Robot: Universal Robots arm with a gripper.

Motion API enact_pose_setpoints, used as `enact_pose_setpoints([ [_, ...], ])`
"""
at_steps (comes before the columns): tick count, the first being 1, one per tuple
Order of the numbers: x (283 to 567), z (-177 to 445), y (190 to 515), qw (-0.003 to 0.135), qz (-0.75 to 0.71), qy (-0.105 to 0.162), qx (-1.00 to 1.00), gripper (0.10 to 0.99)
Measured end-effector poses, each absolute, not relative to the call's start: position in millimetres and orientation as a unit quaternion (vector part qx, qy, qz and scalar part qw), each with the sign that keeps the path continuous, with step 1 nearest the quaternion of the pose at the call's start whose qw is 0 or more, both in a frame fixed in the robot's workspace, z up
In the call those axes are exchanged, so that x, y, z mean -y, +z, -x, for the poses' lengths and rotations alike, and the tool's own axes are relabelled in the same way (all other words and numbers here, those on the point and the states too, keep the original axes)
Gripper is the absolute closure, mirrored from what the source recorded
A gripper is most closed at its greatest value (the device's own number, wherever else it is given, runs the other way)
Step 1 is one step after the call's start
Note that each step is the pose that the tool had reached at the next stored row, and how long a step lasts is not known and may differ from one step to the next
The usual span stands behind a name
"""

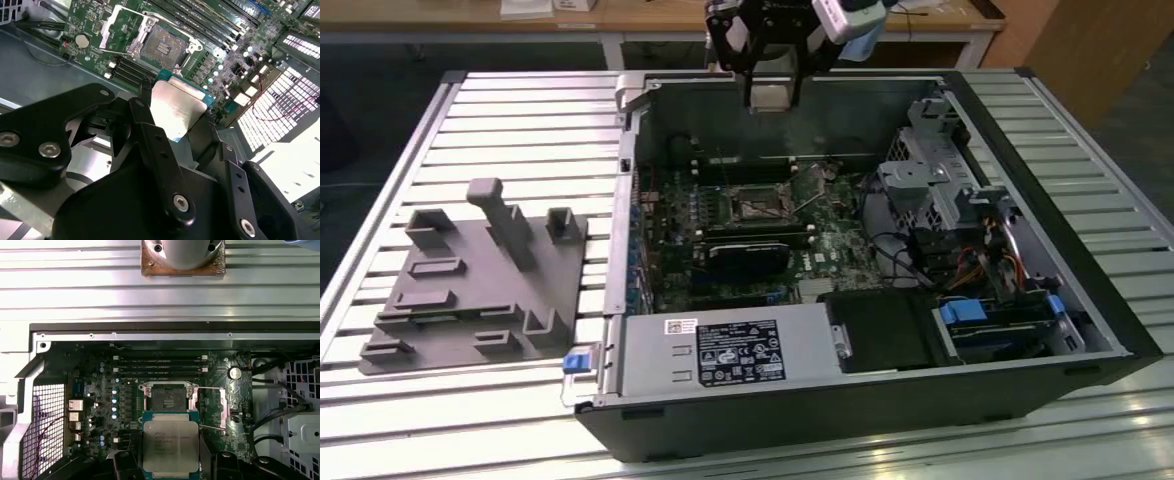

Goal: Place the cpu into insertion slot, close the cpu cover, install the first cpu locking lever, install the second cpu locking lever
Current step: 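Place the cpu into insertion slot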

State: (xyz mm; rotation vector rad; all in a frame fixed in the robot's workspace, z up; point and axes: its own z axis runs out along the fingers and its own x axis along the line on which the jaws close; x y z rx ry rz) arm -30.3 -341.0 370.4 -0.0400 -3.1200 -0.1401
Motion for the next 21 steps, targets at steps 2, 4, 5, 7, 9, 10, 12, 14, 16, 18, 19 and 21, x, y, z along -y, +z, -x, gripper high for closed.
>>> enact_pose_setpoints([
  [2,341.0,30.2,367.2,0.009,0.013,-0.045,0.999,0.545],
  [4,341.0,30.2,363.7,0.009,0.013,-0.045,0.999,0.545],
  [5,341.0,30.2,361.9,0.009,0.013,-0.045,0.999,0.545],
  [7,341.0,30.2,358.2,0.009,0.013,-0.045,0.999,0.545],
  [9,340.8,30.2,354.5,0.009,0.013,-0.045,0.999,0.545],
  [10,340.7,30.2,352.7,0.009,0.013,-0.045,0.999,0.545],
  [12,340.5,30.2,349.1,0.009,0.013,-0.045,0.999,0.545],
  [14,340.3,30.2,345.5,0.009,0.013,-0.045,0.999,0.545],
  [16,340.0,30.2,341.7,0.009,0.013,-0.045,0.999,0.545],
  [18,339.5,30.3,338.2,0.009,0.013,-0.045,0.999,0.545],
  [19,339.3,30.3,336.4,0.009,0.013,-0.045,0.999,0.545],
  [21,338.7,30.3,332.8,0.009,0.013,-0.045,0.999,0.545],
])
